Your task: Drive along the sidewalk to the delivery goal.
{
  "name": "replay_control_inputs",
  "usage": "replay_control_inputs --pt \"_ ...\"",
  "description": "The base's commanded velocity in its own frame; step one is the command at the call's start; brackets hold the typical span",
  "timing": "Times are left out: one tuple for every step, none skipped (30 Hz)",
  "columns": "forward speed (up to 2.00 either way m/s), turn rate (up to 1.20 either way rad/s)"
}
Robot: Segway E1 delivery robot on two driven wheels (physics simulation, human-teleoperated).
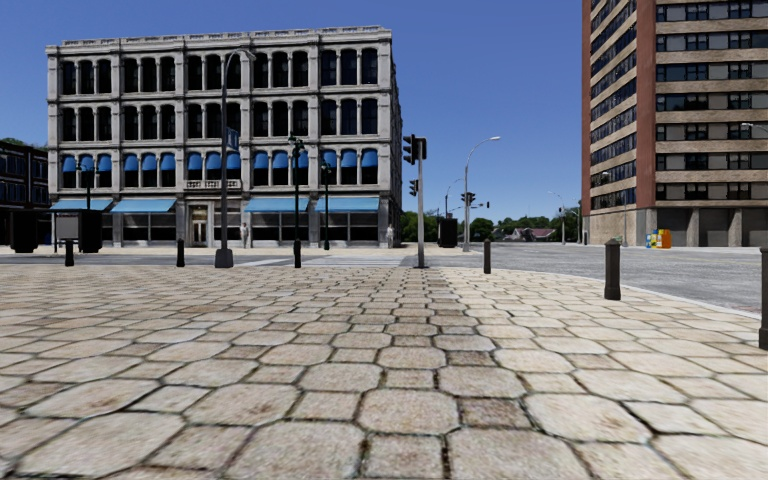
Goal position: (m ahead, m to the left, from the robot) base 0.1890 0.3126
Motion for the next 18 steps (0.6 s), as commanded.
replay_control_inputs --pt "0.0 0.0" --pt "0.0 0.0" --pt "0.0 0.0" --pt "0.0 0.0" --pt "0.0 0.0" --pt "0.0 0.0" --pt "0.0 0.0" --pt "0.0 0.0" --pt "0.0 0.0" --pt "0.0 0.0" --pt "0.0 0.0" --pt "0.0 0.0" --pt "0.0 0.0" --pt "0.0 0.0" --pt "0.0 0.0" --pt "0.0 0.0" --pt "0.0 0.0" --pt "0.0 0.0"
